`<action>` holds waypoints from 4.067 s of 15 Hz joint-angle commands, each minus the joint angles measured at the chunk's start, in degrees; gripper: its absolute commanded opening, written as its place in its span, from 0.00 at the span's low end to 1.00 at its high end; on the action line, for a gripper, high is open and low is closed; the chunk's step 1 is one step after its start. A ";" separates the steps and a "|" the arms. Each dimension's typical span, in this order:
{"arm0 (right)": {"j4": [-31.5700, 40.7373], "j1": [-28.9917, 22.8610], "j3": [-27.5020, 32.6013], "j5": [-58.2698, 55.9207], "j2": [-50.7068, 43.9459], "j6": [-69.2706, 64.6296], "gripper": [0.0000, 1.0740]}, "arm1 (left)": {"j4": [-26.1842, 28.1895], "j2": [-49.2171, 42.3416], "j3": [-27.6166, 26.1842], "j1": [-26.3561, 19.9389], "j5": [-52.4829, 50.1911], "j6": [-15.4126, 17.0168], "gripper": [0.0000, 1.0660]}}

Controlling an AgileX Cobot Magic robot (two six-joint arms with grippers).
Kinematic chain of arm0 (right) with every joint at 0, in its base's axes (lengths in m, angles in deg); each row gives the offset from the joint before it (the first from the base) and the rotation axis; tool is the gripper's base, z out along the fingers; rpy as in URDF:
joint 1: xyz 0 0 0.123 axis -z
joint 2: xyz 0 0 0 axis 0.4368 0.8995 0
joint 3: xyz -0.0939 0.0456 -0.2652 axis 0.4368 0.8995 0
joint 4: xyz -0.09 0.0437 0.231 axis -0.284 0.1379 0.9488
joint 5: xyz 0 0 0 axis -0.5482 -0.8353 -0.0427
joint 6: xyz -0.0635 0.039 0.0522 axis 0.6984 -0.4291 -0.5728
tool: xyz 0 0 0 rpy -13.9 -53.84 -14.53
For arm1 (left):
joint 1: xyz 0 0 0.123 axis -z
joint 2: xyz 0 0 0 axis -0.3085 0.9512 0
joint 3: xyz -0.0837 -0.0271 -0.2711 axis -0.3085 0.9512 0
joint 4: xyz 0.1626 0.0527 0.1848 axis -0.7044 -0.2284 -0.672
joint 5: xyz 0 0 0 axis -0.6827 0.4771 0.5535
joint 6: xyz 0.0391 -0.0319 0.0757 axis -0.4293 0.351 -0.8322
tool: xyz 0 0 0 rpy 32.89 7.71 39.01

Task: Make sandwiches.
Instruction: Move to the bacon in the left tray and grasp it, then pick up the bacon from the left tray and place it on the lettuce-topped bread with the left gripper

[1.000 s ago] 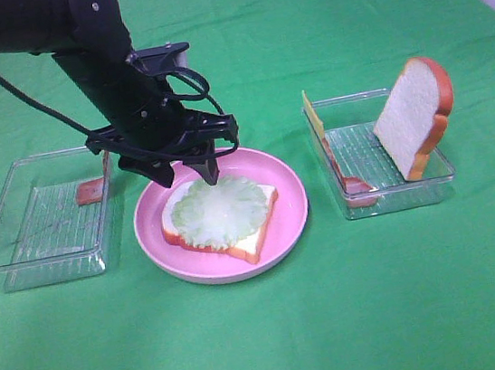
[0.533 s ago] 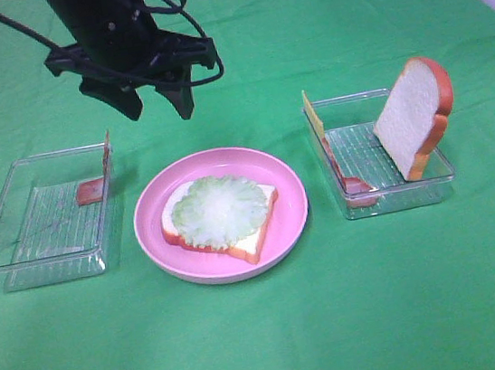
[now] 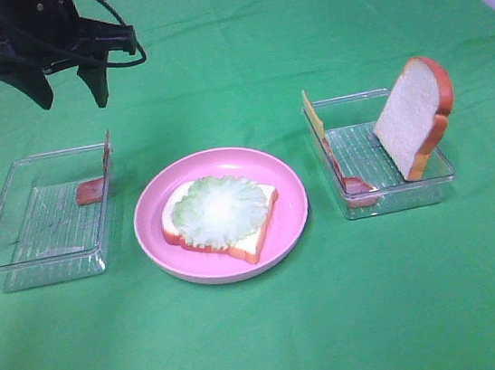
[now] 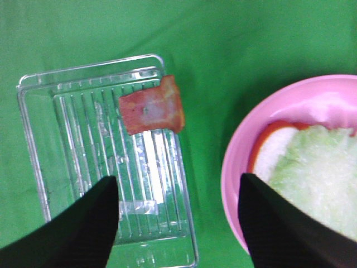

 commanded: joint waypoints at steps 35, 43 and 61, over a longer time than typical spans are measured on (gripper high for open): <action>0.17 0.11 0.29 0.34 -0.74 0.69 0.74 | 2.06 11.97 -0.29 -2.69 -11.46 5.56 0.05; 0.17 0.11 0.29 0.34 -0.74 0.69 0.74 | 5.16 8.59 -1.26 -2.52 -8.14 0.69 0.00; 0.17 0.11 0.29 0.34 -0.74 0.69 0.74 | 29.68 9.51 -2.23 10.08 -4.53 -15.53 0.00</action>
